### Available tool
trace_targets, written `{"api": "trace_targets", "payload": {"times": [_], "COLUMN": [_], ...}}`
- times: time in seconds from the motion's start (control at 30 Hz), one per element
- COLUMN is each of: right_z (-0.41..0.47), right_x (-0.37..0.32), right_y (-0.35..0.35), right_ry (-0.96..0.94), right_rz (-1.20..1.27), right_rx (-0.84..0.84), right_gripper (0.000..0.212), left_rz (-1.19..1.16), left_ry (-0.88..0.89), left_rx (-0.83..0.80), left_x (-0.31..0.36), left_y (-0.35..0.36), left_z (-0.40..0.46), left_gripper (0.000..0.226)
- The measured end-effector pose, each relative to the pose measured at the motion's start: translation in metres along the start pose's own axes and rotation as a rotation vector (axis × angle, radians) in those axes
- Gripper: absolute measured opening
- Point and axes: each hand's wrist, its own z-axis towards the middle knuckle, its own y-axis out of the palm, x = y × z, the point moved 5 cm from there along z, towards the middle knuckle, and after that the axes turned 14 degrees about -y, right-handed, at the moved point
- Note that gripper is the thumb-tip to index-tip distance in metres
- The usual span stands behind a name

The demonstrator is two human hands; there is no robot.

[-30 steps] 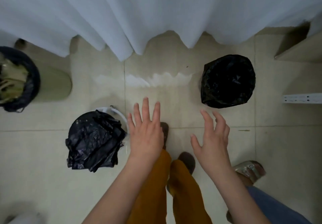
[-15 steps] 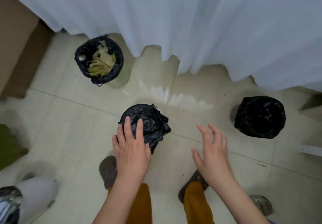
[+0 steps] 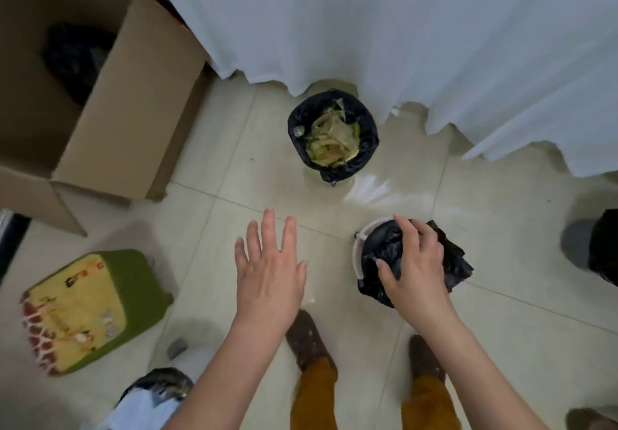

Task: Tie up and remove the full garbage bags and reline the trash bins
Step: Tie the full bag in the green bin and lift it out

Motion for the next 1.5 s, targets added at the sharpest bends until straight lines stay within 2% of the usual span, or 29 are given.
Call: {"api": "trace_targets", "payload": {"times": [0.1, 0.27, 0.57, 0.9, 0.97, 1.13, 1.3, 1.4, 1.5], "right_z": [0.021, 0.058, 0.154, 0.224, 0.226, 0.240, 0.285, 0.311, 0.338], "right_x": [-0.029, -0.038, -0.016, 0.008, 0.012, 0.035, 0.074, 0.102, 0.129], "right_y": [0.015, 0.021, 0.016, 0.019, 0.027, 0.079, 0.132, 0.147, 0.156], "right_ry": [-0.009, 0.018, 0.144, 0.265, 0.302, 0.405, 0.456, 0.404, 0.360], "right_rz": [0.011, 0.026, 0.058, 0.073, 0.084, 0.155, 0.289, 0.297, 0.301], "right_rx": [-0.010, -0.036, -0.069, 0.028, 0.062, 0.121, 0.197, 0.293, 0.223], "right_gripper": [0.074, 0.072, 0.071, 0.070, 0.069, 0.069, 0.067, 0.063, 0.059], "left_rz": [0.008, 0.017, 0.024, -0.057, -0.058, 0.017, 0.047, -0.019, -0.022], "left_ry": [-0.025, 0.016, 0.116, 0.143, 0.155, 0.347, 0.437, 0.513, 0.572], "left_rx": [-0.004, -0.030, -0.084, -0.117, -0.138, -0.164, -0.094, -0.006, 0.076], "left_x": [-0.027, -0.018, 0.033, 0.064, 0.061, 0.067, 0.091, 0.115, 0.132], "left_y": [-0.010, -0.016, -0.028, -0.031, -0.024, 0.021, 0.072, 0.095, 0.118], "left_z": [0.027, 0.067, 0.171, 0.261, 0.273, 0.314, 0.386, 0.421, 0.450], "left_gripper": [0.072, 0.073, 0.071, 0.072, 0.071, 0.071, 0.073, 0.077, 0.075]}}
